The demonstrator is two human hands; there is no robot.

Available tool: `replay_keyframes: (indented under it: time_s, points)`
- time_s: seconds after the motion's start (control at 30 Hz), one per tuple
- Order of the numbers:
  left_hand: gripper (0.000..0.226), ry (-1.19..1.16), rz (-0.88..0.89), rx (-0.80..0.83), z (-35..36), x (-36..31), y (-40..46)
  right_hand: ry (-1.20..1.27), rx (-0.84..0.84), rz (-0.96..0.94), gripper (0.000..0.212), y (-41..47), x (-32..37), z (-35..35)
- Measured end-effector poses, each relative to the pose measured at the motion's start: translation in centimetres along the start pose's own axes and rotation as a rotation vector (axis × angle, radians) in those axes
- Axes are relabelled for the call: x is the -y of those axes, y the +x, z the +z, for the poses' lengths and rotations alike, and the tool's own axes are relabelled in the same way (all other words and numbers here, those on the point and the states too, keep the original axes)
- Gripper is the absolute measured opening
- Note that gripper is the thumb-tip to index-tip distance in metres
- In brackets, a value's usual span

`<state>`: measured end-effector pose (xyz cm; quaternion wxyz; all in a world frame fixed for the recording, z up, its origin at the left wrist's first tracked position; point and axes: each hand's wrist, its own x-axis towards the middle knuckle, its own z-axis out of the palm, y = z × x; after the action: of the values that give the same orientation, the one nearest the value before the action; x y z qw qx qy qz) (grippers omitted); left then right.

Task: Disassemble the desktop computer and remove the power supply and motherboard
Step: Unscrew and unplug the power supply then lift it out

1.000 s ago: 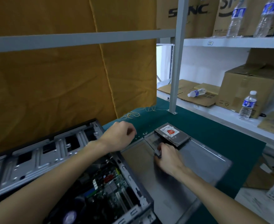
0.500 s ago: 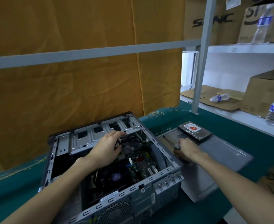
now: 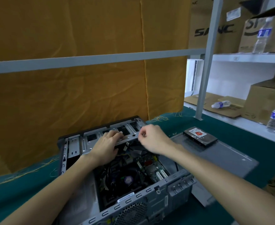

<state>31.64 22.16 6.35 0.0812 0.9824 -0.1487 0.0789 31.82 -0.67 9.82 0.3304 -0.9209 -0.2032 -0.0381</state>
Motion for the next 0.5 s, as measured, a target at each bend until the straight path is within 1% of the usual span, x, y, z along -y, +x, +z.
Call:
replay_keyframes:
  time_s: [0.07, 0.13, 0.2, 0.27, 0.3, 0.37, 0.43, 0.5]
  points:
    - [0.065, -0.002, -0.025, 0.004, -0.3, 0.6, 0.1, -0.175, 0.215, 0.089, 0.037, 0.8, 0.3, 1.6]
    - [0.065, -0.015, -0.023, -0.013, -0.3, 1.1, -0.1, -0.302, 0.304, 0.153, 0.041, 1.6, 0.1, 2.9]
    - [0.066, -0.012, 0.006, -0.028, 0.0, 1.6, -0.5, -0.349, 0.382, 0.178, 0.036, 2.4, 0.2, 3.9]
    - [0.067, -0.051, 0.017, -0.044, 0.1, 1.9, -0.8, -0.454, 0.492, 0.163, 0.028, 3.0, 0.3, 4.7]
    - [0.067, -0.078, 0.014, -0.054, 0.1, 2.1, -0.9, -0.528, 0.513, 0.145, 0.029, 3.3, 0.3, 5.0]
    - [0.066, -0.117, 0.015, -0.067, 0.0, 2.1, -1.1, -0.63, 0.482, 0.078, 0.026, 3.7, 0.2, 5.7]
    - [0.065, -0.134, 0.022, -0.061, -0.1, 2.1, -1.2, -0.65, 0.43, 0.012, 0.019, 4.0, -0.1, 6.5]
    - [0.064, -0.155, 0.023, -0.064, -0.2, 2.1, -1.3, -0.609, 0.456, 0.001, 0.018, 4.2, 0.0, 7.3]
